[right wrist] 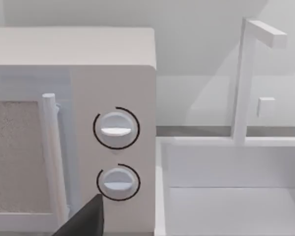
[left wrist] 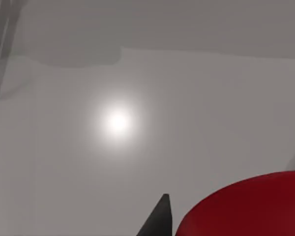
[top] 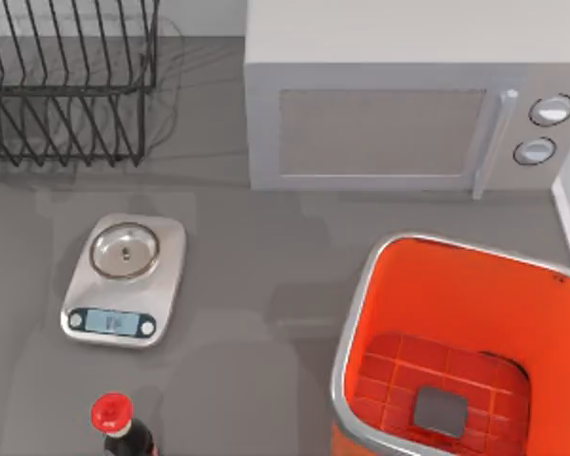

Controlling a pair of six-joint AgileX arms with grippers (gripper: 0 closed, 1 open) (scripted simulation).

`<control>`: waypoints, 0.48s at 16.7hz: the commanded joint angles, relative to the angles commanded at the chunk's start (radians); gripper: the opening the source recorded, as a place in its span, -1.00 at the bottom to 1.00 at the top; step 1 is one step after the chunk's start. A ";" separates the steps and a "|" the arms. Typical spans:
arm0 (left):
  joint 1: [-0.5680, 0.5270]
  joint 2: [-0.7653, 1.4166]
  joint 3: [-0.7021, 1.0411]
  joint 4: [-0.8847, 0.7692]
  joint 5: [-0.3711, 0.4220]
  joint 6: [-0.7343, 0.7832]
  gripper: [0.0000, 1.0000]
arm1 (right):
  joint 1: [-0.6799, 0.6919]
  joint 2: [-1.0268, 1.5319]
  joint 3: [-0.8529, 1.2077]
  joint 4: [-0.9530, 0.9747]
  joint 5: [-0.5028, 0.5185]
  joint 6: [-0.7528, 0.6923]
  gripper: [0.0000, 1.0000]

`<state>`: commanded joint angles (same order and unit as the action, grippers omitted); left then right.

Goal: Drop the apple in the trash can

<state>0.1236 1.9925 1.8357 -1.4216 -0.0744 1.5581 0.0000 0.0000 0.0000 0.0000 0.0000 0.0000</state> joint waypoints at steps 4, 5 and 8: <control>-0.167 0.061 0.098 -0.042 -0.006 0.231 -1.00 | 0.000 0.000 0.000 0.000 0.000 0.000 1.00; -0.223 0.081 0.128 -0.056 -0.008 0.315 -1.00 | 0.000 0.000 0.000 0.000 0.000 0.000 1.00; -0.412 0.149 0.222 -0.104 -0.012 0.626 -1.00 | 0.000 0.000 0.000 0.000 0.000 0.000 1.00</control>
<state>-0.2886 2.1416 2.0581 -1.5258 -0.0860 2.1838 0.0000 0.0000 0.0000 0.0000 0.0000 0.0000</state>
